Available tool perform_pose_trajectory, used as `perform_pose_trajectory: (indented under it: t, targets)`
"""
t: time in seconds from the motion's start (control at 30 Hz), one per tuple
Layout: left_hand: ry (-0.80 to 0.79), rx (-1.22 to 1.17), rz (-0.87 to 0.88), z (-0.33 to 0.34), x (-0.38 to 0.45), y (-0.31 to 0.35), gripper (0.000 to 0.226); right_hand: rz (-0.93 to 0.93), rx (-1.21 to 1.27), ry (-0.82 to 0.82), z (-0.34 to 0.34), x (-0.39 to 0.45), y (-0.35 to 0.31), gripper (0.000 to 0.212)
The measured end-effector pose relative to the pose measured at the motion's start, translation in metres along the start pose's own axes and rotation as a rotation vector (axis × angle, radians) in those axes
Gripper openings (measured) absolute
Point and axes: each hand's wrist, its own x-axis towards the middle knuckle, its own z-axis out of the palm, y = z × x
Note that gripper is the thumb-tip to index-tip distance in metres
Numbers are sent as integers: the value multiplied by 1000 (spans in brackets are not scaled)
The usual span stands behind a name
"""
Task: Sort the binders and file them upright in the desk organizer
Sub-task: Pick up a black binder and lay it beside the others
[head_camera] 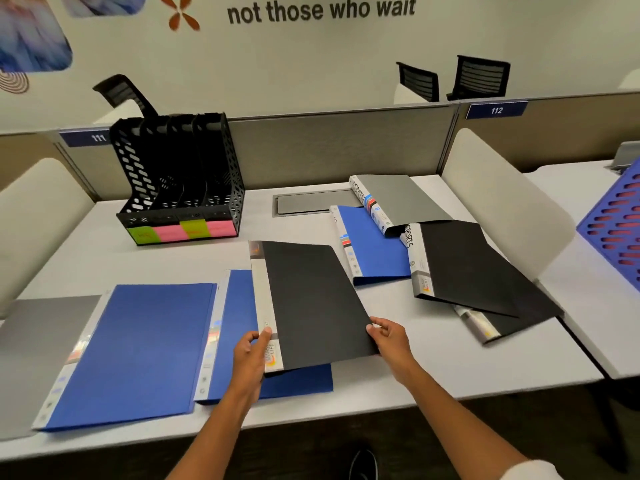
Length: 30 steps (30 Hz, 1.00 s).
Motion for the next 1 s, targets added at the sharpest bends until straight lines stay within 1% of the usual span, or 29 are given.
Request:
perform_pose_trajectory:
  t: [0.13,0.27,0.37,0.5,0.6,0.8,0.9,1.0]
  targets:
    - [3,41,-24,-6,-19,-15,23,-9,-86,15,-5,-28,13,36]
    - [-14,100,-18,2,-32,-23,25,2,-219,82,-16,-47,29,36]
    - [-37,128,-28,13,-38,-27,25,11,-273,134,-24,-54,40,36]
    - [-85,161,-28,31,-45,-32,14,18,-325,244,-40,-58,45,34]
    - [-140,204,-22,47,-45,-33,10,14,-365,291,-53,-56,42,31]
    - [-236,320,-20,80,-36,-29,15,-23,-444,364,-78,-52,40,32]
    - [-261,363,1,95,-27,-25,23,-24,-454,393,-83,-49,39,35]
    - [-278,381,2,106,-19,-21,28,-34,-476,388,-86,-47,38,39]
